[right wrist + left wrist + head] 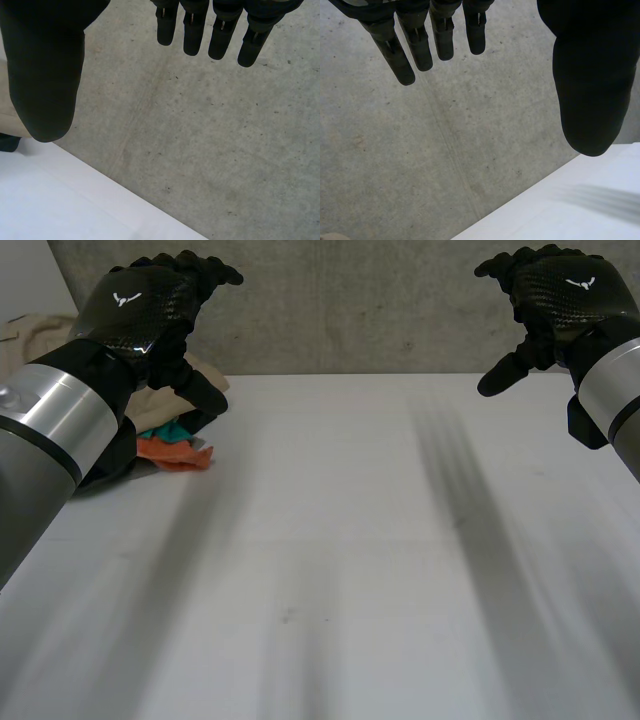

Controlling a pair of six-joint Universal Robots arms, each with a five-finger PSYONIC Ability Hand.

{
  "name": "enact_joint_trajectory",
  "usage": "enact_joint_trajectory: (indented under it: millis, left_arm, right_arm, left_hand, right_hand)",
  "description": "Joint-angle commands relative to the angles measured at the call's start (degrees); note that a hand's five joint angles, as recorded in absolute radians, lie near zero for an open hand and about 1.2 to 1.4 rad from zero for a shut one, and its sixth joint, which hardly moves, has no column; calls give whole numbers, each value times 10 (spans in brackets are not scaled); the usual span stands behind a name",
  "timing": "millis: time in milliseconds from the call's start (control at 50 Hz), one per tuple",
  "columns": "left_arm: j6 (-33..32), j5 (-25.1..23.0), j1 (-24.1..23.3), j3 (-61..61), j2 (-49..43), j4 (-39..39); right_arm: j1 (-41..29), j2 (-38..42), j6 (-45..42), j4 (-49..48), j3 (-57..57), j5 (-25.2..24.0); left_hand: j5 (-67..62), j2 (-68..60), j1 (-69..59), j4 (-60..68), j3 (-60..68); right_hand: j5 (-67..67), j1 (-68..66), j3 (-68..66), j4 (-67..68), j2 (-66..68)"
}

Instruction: Fold the laundry.

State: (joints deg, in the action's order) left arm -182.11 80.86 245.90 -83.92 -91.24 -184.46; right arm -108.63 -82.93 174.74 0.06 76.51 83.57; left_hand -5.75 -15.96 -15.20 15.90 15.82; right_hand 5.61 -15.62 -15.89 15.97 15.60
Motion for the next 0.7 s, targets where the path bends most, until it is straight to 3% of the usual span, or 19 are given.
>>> enact_joint_trajectory:
  millis: [20,380,560,700]
  left_arm:
    - [0,0,0,0,0,0]
    - [-2,7,15,23,-10,-26]
    - [-63,21,177,64,-134,-90]
    - [-135,26,222,150,-301,-156]
  right_arm:
    - [0,0,1,-1,0,1]
    - [0,0,1,0,0,-1]
    - [0,0,-1,4,5,-3]
    - [-2,3,-1,5,10,-3]
  left_hand:
    - [57,59,52,-59,-58]
    - [54,56,48,-55,-54]
    - [50,52,45,-52,-51]
    - [42,44,36,-43,-43]
  right_hand:
    - [-56,56,59,-60,-56]
    - [-56,56,59,-60,-56]
    - [-56,56,59,-60,-56]
    - [-56,56,59,-60,-56]
